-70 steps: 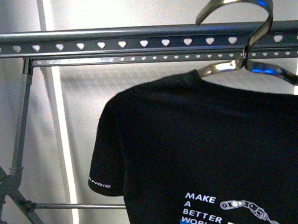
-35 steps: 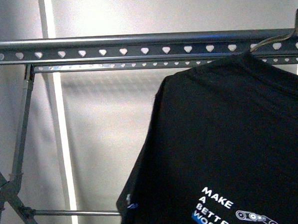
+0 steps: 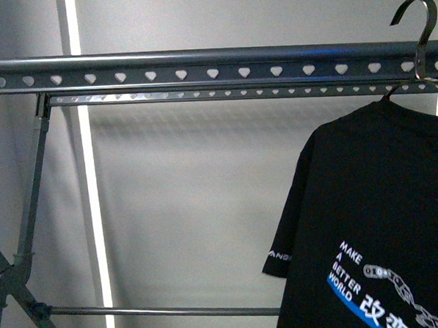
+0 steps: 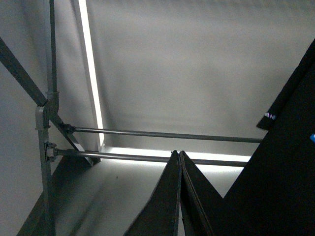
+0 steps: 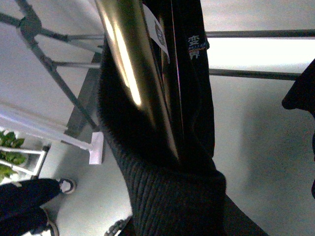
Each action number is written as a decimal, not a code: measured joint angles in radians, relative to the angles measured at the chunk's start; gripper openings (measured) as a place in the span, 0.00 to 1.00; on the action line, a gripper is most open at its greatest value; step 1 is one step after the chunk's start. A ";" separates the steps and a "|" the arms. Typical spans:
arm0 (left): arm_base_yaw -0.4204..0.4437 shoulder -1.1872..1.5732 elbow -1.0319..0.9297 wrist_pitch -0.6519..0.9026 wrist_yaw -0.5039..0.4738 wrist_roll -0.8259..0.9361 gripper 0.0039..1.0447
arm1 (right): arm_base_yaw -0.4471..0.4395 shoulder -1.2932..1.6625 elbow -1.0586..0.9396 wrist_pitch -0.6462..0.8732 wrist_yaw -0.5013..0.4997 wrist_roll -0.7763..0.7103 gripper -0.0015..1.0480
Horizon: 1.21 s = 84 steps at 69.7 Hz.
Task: Hang clothes on hanger
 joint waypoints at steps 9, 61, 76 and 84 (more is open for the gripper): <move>0.000 -0.055 -0.060 0.006 0.000 0.000 0.03 | 0.014 0.109 0.166 -0.030 0.047 0.083 0.09; 0.000 -0.370 -0.234 -0.128 0.000 0.001 0.03 | 0.084 0.417 0.491 -0.076 0.247 0.257 0.09; 0.000 -0.430 -0.264 -0.146 0.000 0.002 0.03 | 0.089 0.309 0.260 0.129 0.238 0.257 0.38; 0.000 -0.476 -0.264 -0.179 -0.001 0.003 0.03 | 0.082 0.149 0.068 0.390 0.288 0.249 0.58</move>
